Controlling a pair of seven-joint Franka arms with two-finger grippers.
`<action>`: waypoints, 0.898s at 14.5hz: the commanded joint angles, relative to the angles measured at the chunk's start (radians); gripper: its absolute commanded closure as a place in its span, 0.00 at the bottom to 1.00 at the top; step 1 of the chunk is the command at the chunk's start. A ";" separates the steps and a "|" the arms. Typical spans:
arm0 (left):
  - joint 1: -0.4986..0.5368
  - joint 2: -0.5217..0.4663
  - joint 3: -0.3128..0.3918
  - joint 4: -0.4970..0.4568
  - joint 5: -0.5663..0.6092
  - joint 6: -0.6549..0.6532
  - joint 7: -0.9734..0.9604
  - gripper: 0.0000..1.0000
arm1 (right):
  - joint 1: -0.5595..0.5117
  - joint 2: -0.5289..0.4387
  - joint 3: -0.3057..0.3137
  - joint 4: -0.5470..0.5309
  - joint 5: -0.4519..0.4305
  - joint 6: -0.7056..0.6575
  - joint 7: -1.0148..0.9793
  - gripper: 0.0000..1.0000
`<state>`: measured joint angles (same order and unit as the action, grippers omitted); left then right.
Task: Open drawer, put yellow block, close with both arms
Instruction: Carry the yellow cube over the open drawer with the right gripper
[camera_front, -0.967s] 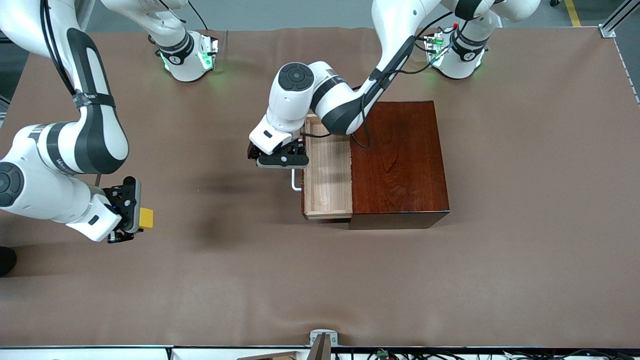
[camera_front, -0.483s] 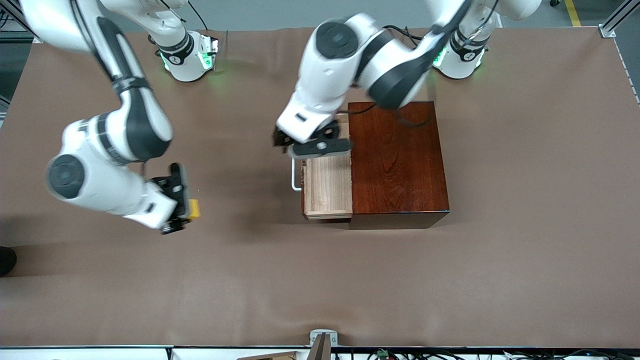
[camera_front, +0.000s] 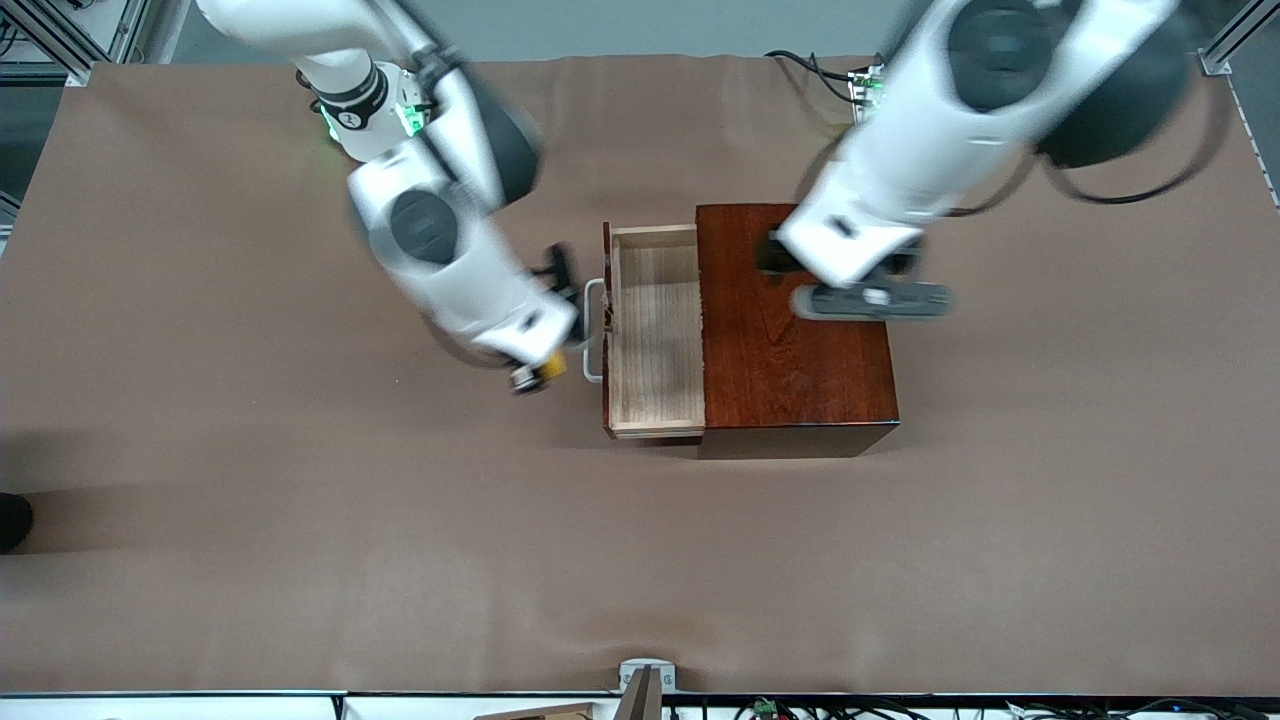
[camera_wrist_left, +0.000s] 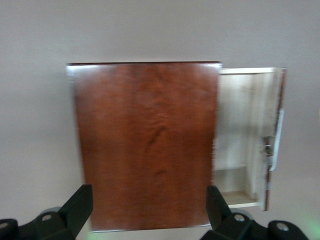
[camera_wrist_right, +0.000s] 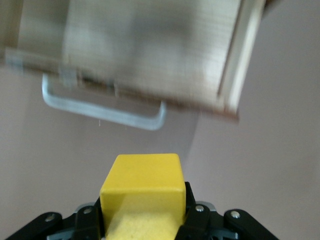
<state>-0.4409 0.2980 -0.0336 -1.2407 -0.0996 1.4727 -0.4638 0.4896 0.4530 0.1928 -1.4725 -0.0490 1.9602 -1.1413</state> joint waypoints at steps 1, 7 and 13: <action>0.076 -0.118 -0.014 -0.127 -0.002 -0.017 0.107 0.00 | 0.119 0.012 -0.013 0.009 -0.093 0.026 0.164 1.00; 0.287 -0.209 -0.011 -0.236 0.011 -0.017 0.315 0.00 | 0.228 0.124 -0.018 0.017 -0.187 0.105 0.400 1.00; 0.356 -0.247 -0.002 -0.267 0.100 -0.014 0.405 0.00 | 0.244 0.193 -0.018 0.035 -0.193 0.158 0.443 1.00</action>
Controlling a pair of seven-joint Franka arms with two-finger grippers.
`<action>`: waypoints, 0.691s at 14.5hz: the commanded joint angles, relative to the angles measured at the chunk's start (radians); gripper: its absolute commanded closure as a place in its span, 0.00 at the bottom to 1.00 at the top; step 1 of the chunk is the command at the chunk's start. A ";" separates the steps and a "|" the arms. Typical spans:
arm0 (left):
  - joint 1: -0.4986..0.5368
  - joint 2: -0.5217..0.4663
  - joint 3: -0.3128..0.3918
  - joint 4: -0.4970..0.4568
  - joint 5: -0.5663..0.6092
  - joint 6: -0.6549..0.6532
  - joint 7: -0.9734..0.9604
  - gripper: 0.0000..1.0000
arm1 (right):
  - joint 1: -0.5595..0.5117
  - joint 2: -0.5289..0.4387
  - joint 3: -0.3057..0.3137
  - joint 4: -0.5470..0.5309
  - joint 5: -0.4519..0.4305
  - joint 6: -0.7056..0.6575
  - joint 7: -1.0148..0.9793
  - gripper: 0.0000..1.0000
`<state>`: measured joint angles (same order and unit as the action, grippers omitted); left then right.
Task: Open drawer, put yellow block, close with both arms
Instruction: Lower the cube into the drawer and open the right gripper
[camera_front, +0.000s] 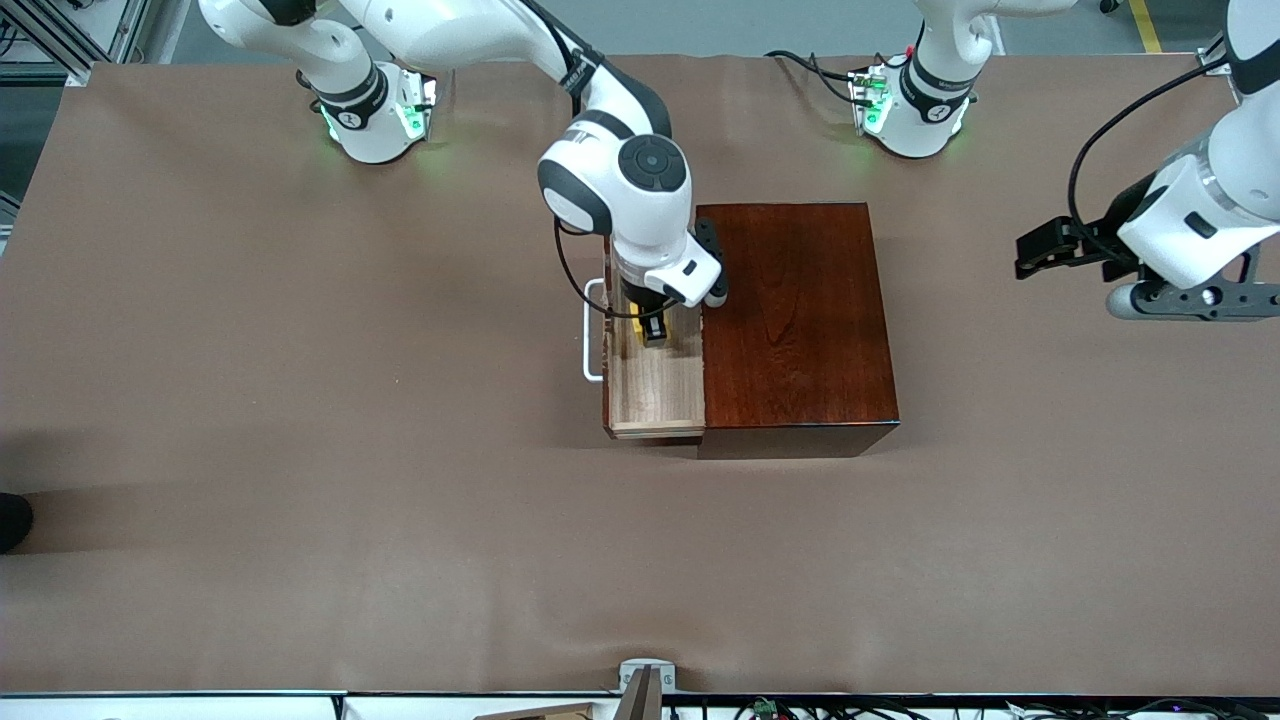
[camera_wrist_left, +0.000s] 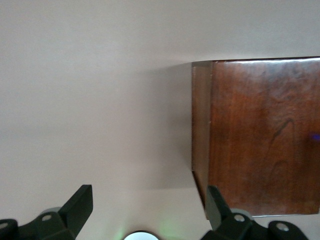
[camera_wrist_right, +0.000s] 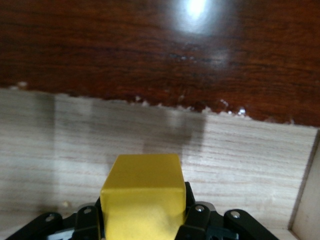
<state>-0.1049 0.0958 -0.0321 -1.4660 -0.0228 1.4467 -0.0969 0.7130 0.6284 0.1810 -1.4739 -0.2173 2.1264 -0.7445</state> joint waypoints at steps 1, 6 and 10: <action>0.028 -0.045 -0.003 -0.042 0.023 0.014 0.057 0.00 | 0.022 0.022 -0.006 0.037 -0.025 -0.008 0.060 0.71; 0.028 -0.044 -0.003 -0.040 0.023 0.014 0.059 0.00 | 0.013 0.002 -0.005 0.047 -0.014 -0.023 0.062 0.00; 0.027 -0.039 -0.008 -0.034 0.021 0.012 0.045 0.00 | -0.012 -0.087 -0.005 0.052 -0.004 -0.130 0.066 0.00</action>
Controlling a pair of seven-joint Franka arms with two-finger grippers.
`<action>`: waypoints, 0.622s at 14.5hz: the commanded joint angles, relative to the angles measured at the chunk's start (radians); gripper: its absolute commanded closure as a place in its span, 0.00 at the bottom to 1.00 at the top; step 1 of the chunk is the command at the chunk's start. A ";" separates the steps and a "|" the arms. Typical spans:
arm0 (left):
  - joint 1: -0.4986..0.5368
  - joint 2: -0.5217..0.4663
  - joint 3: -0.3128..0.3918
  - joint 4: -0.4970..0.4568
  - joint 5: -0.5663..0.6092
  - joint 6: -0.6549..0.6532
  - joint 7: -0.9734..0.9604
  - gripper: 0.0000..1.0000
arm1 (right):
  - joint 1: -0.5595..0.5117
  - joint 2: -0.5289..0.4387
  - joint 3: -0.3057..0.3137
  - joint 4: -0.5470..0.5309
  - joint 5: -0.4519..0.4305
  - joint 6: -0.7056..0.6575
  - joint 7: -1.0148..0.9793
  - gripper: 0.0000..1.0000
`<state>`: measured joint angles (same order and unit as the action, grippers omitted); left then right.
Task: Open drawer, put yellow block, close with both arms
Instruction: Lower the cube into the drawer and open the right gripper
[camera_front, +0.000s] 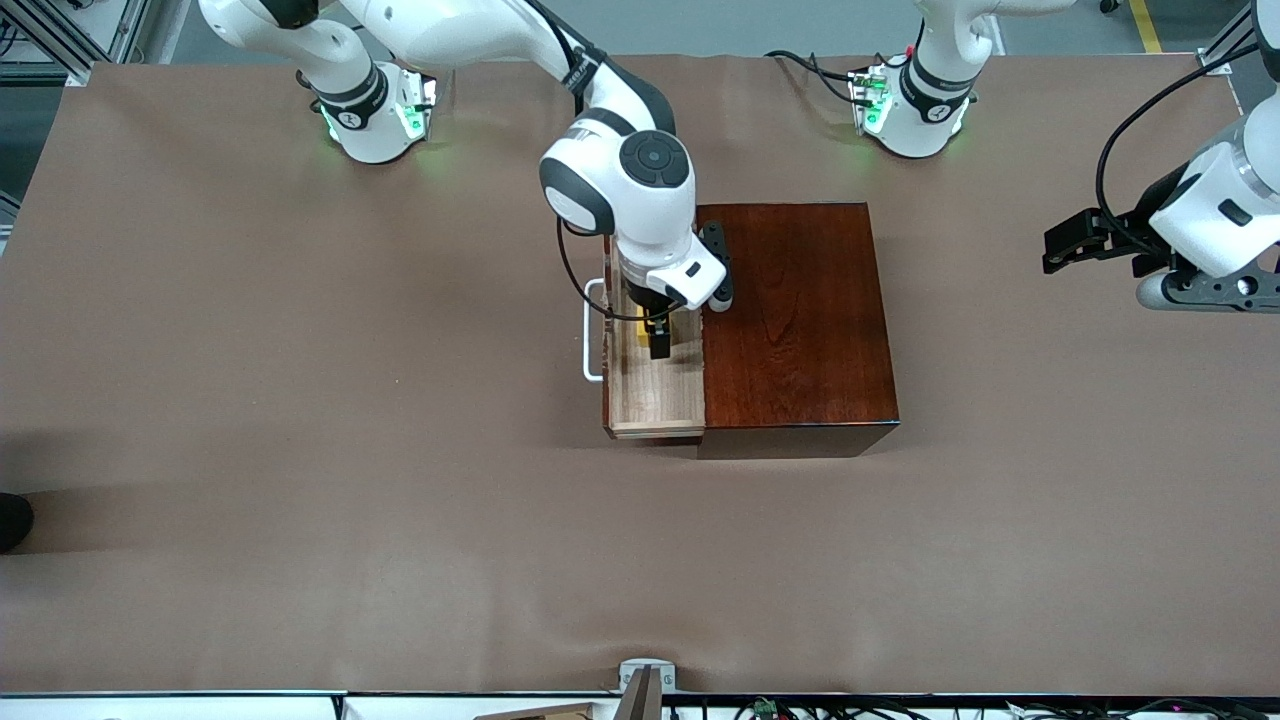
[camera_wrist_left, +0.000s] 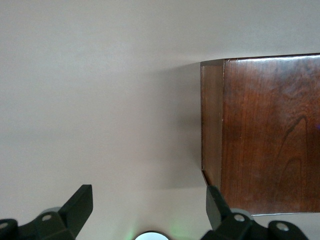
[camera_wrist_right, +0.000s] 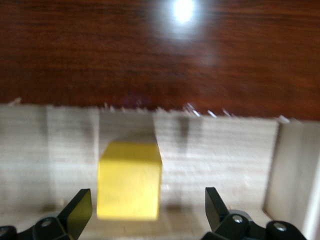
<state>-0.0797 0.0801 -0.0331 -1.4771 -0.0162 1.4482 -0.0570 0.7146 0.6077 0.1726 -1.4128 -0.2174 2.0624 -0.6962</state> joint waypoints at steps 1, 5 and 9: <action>0.001 -0.023 -0.007 -0.023 0.013 0.011 0.003 0.00 | -0.018 -0.092 0.005 -0.009 -0.004 -0.085 0.027 0.00; 0.000 -0.019 -0.008 -0.011 0.009 0.011 0.000 0.00 | -0.085 -0.181 0.005 -0.018 -0.002 -0.185 0.116 0.00; -0.012 -0.019 -0.056 -0.011 -0.040 0.011 0.011 0.00 | -0.222 -0.279 0.007 -0.021 0.009 -0.298 0.115 0.00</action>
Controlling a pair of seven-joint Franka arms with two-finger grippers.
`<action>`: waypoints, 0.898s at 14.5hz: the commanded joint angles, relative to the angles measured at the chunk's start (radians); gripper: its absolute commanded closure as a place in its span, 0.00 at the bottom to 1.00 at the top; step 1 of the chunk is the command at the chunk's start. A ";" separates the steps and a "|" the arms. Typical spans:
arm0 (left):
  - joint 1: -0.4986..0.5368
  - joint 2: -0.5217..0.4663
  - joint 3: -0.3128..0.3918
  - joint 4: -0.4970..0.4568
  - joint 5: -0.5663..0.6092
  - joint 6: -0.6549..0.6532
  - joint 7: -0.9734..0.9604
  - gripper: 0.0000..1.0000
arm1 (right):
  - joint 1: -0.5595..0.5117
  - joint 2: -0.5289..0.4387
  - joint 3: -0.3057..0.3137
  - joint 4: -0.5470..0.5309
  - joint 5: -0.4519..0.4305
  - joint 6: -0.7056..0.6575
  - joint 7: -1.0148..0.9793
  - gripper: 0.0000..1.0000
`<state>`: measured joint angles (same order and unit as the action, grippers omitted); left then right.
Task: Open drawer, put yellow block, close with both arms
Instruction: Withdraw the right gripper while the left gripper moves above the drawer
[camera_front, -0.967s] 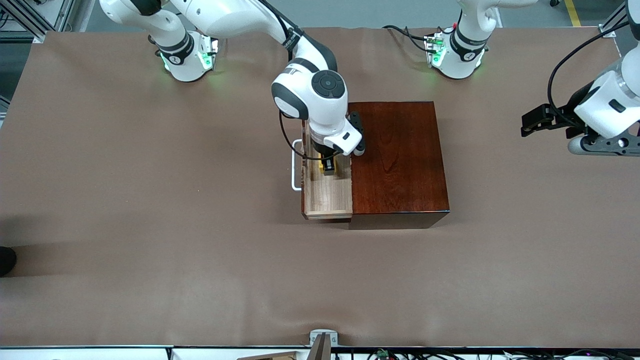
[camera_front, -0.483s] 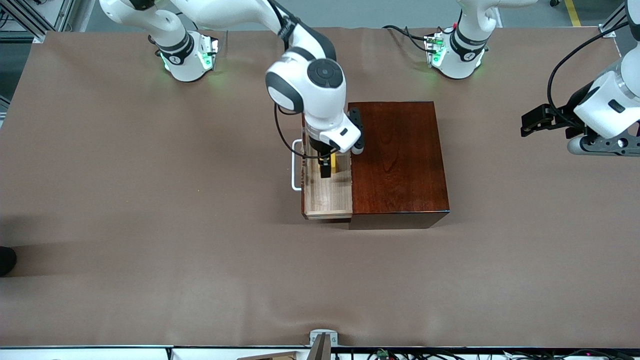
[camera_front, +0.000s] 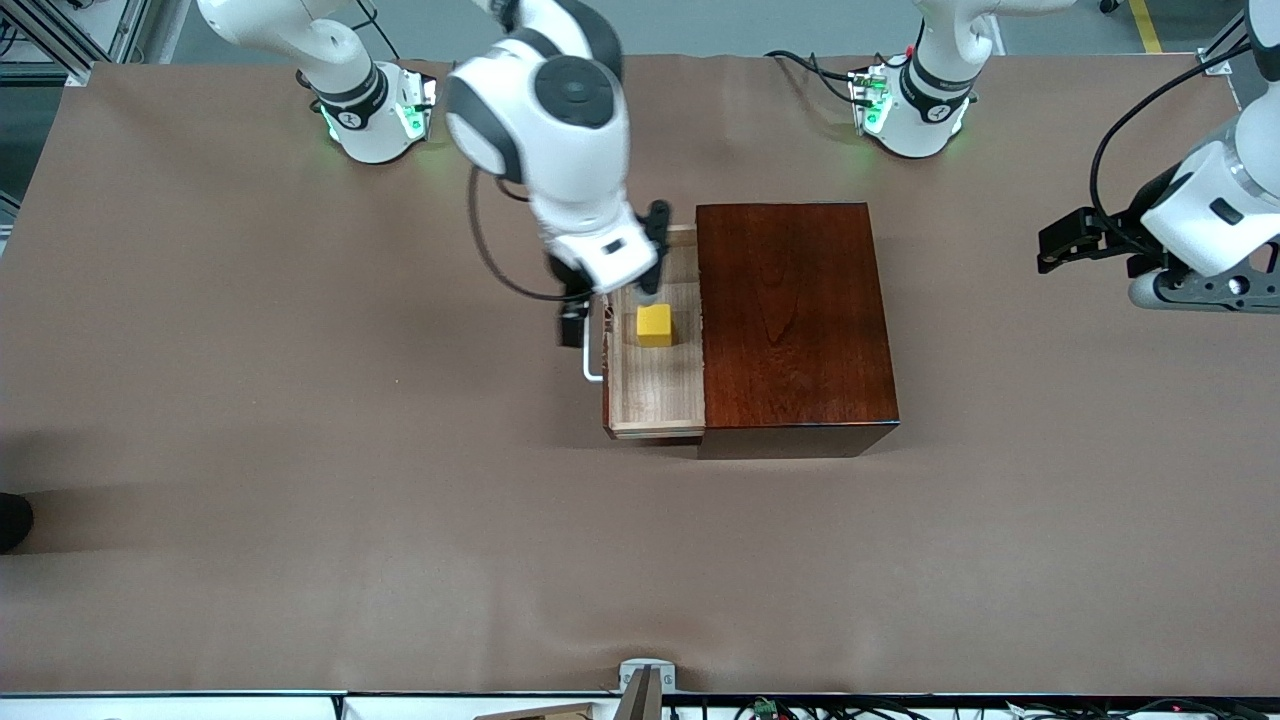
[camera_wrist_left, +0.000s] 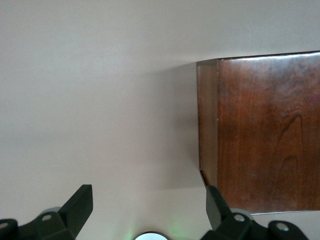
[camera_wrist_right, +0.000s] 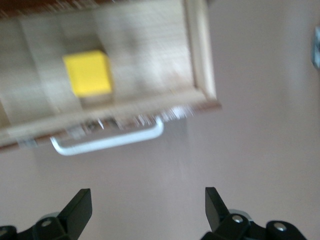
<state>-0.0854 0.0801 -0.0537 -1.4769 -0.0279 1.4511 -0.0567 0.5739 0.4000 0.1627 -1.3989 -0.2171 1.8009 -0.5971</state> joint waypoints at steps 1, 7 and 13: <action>-0.007 -0.017 -0.072 -0.011 -0.055 0.008 0.008 0.00 | -0.132 -0.093 0.015 -0.038 0.040 -0.049 0.014 0.00; -0.022 0.033 -0.389 -0.010 -0.069 0.047 0.015 0.00 | -0.435 -0.209 0.014 -0.093 0.168 -0.074 0.013 0.00; -0.186 0.240 -0.540 0.116 -0.054 0.257 0.264 0.00 | -0.542 -0.362 -0.115 -0.187 0.170 -0.101 0.025 0.00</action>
<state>-0.2074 0.2042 -0.5887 -1.4589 -0.0983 1.6665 0.0625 0.0332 0.1153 0.1043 -1.5167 -0.0644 1.7066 -0.5939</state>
